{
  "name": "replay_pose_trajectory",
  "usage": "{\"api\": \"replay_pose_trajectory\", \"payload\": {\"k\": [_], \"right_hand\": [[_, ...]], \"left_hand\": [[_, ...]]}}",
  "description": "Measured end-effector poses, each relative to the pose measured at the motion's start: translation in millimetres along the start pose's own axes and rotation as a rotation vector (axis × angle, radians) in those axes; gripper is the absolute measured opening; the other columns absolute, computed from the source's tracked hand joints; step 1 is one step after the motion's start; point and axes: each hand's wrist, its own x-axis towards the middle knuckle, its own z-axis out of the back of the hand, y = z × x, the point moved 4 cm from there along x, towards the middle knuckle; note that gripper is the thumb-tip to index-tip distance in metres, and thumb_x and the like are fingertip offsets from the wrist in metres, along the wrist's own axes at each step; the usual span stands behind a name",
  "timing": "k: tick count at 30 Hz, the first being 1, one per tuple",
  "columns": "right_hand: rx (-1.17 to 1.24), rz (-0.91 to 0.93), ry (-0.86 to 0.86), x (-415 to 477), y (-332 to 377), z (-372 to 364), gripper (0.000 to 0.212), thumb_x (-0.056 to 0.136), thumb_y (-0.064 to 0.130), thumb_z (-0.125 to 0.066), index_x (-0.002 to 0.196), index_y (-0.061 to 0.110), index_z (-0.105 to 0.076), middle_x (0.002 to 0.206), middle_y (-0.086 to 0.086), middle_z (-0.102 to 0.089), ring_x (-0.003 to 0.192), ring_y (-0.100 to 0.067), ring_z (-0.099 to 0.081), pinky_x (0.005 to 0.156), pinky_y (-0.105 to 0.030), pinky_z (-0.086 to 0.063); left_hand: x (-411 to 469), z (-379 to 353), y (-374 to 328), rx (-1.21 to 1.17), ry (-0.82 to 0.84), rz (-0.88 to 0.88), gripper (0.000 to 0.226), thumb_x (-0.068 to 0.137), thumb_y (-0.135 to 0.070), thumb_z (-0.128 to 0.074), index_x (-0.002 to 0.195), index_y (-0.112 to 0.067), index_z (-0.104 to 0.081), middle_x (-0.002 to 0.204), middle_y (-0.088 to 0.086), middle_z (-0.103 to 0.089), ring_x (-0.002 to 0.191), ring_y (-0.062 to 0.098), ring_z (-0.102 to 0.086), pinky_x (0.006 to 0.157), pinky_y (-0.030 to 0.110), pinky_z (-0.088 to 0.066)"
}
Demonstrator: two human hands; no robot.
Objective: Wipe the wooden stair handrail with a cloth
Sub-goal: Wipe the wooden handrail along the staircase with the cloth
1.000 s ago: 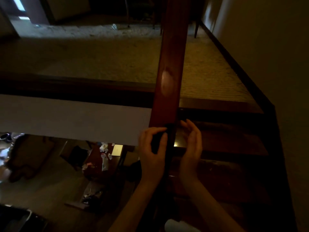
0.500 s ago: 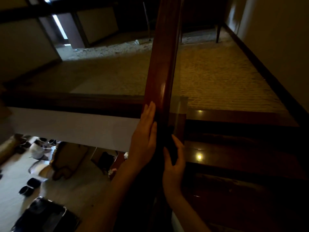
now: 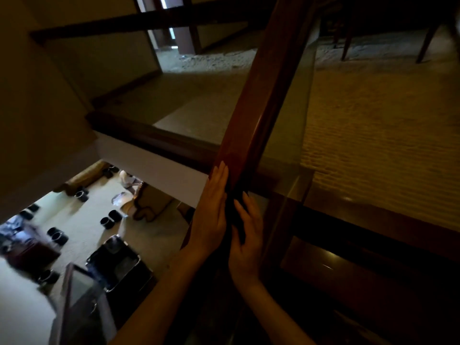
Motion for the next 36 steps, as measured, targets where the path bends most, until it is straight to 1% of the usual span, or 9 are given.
{"api": "replay_pose_trajectory", "payload": {"k": [5,8,10,16,19,23,26,30,36], "right_hand": [[-0.092,0.153,-0.051,105,19,1,0.037,0.093,-0.007,-0.056,0.129,-0.002,-0.058,0.141,-0.017,-0.05,0.138,-0.034,-0.039,0.118,-0.036,-0.029],[0.017,-0.071,-0.243,178,9,10,0.038,0.096,-0.005,-0.05,0.135,-0.003,-0.052,0.143,-0.02,-0.046,0.138,-0.032,-0.039,0.116,-0.042,-0.032],[0.086,-0.208,-0.324,177,4,11,0.04,0.099,-0.002,-0.047,0.139,-0.001,-0.047,0.146,-0.018,-0.043,0.139,-0.028,-0.037,0.114,-0.044,-0.034],[0.075,-0.273,-0.12,24,12,0,0.047,0.099,0.008,-0.051,0.141,0.029,-0.042,0.15,0.008,-0.037,0.141,-0.003,-0.033,0.115,-0.021,-0.03],[0.084,-0.35,-0.088,67,1,12,0.041,0.096,0.006,-0.058,0.133,0.021,-0.055,0.132,0.012,-0.05,0.126,0.002,-0.046,0.106,-0.013,-0.036],[0.083,-0.337,-0.092,149,3,31,0.038,0.094,0.005,-0.06,0.132,0.01,-0.059,0.127,-0.002,-0.056,0.112,0.006,-0.052,0.096,-0.005,-0.038],[0.03,-0.312,-0.064,114,9,25,0.045,0.095,0.005,-0.059,0.139,0.013,-0.052,0.143,0.002,-0.051,0.133,-0.006,-0.045,0.109,-0.013,-0.035],[-0.055,-0.235,0.006,53,8,20,0.053,0.095,0.002,-0.059,0.142,0.02,-0.044,0.146,0.014,-0.041,0.137,0.004,-0.035,0.114,-0.022,-0.033],[-0.225,-0.141,-0.033,178,4,31,0.051,0.093,-0.008,-0.054,0.141,0.008,-0.048,0.147,-0.007,-0.046,0.14,-0.022,-0.038,0.116,-0.036,-0.032]], "left_hand": [[-1,0,-3,0.007,0.009,0.033,0.056,0.105,-0.034,-0.027,0.153,-0.007,-0.021,0.163,0.003,-0.015,0.15,0.018,-0.016,0.121,0.041,-0.019],[-1,1,-4,0.059,-0.005,0.087,0.056,0.104,-0.038,-0.028,0.154,-0.015,-0.02,0.162,-0.019,-0.008,0.149,0.008,-0.013,0.121,0.024,-0.014],[0,1,-4,0.064,-0.007,0.103,0.055,0.102,-0.037,-0.03,0.153,-0.016,-0.021,0.161,-0.016,-0.01,0.149,0.007,-0.013,0.12,0.021,-0.013],[-1,2,-5,0.059,0.001,0.075,0.052,0.102,-0.032,-0.03,0.151,-0.014,-0.022,0.16,-0.004,-0.018,0.149,0.008,-0.014,0.12,0.023,-0.016],[-2,3,-5,0.055,-0.006,0.07,0.052,0.102,-0.031,-0.031,0.15,-0.015,-0.022,0.159,-0.004,-0.019,0.149,0.006,-0.014,0.12,0.023,-0.016],[-2,2,-7,0.073,-0.035,0.049,0.052,0.102,-0.032,-0.032,0.152,-0.016,-0.022,0.16,-0.005,-0.019,0.149,0.009,-0.016,0.12,0.029,-0.021],[-3,1,-4,0.074,-0.026,0.058,0.053,0.102,-0.034,-0.031,0.152,-0.016,-0.023,0.161,-0.003,-0.019,0.149,0.01,-0.017,0.119,0.036,-0.023],[-3,-1,1,0.072,-0.028,0.039,0.055,0.104,-0.041,-0.028,0.153,-0.016,-0.022,0.162,-0.005,-0.018,0.149,0.012,-0.018,0.12,0.034,-0.023],[-2,0,-3,0.115,-0.062,0.022,0.053,0.104,-0.036,-0.03,0.153,-0.017,-0.023,0.161,-0.008,-0.019,0.149,0.012,-0.018,0.12,0.027,-0.02]]}}
